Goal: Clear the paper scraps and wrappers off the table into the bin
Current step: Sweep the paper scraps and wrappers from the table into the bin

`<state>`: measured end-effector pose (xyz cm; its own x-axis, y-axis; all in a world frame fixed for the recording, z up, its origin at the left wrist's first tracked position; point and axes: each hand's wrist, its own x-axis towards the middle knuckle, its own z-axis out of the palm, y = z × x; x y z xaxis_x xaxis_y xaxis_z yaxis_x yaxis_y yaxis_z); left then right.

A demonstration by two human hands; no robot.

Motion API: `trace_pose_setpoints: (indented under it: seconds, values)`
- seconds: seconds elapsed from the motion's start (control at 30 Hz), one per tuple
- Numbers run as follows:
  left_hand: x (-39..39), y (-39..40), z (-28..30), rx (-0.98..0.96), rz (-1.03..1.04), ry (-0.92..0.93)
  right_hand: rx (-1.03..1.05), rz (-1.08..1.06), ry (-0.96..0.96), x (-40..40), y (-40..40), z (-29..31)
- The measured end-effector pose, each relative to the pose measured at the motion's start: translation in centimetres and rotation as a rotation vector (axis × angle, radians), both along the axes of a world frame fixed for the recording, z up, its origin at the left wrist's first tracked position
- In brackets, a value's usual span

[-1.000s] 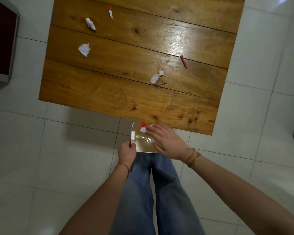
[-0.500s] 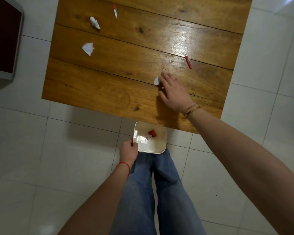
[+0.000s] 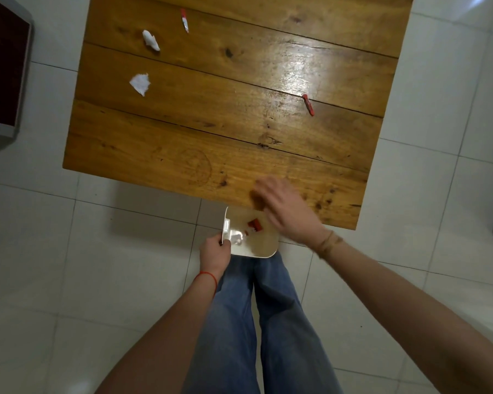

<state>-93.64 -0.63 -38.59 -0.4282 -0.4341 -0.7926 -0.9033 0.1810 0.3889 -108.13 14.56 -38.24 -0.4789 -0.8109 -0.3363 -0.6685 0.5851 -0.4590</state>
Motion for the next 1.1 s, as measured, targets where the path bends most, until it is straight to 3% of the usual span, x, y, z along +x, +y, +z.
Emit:
trace_pose_setpoints:
  seconds: [0.13, 0.23, 0.47, 0.87, 0.97, 1.1]
  values:
    - [-0.1, 0.2, 0.0, 0.003, 0.004, 0.011, 0.052, -0.438, 0.119, -7.8, -0.6, 0.5]
    - [-0.1, 0.2, -0.1, 0.002, -0.015, 0.018, 0.091, -0.544, 0.121, -12.2, -1.2, 0.4]
    - [-0.3, 0.1, 0.0, 0.016, -0.012, 0.024, 0.178, -0.366, 0.097, -13.0, -1.4, -0.7]
    - [0.3, 0.0, 1.6, -0.004, -0.019, -0.019, 0.076, 0.295, -0.026, 4.8, 1.4, -0.3]
    - [0.7, -0.1, 2.4, -0.014, -0.032, -0.027, 0.049, 0.208, -0.022, 6.5, 1.6, 0.5]
    - [0.9, -0.3, 4.1, -0.011, -0.028, -0.018, 0.012, -0.122, -0.012, 6.3, 1.3, 2.9]
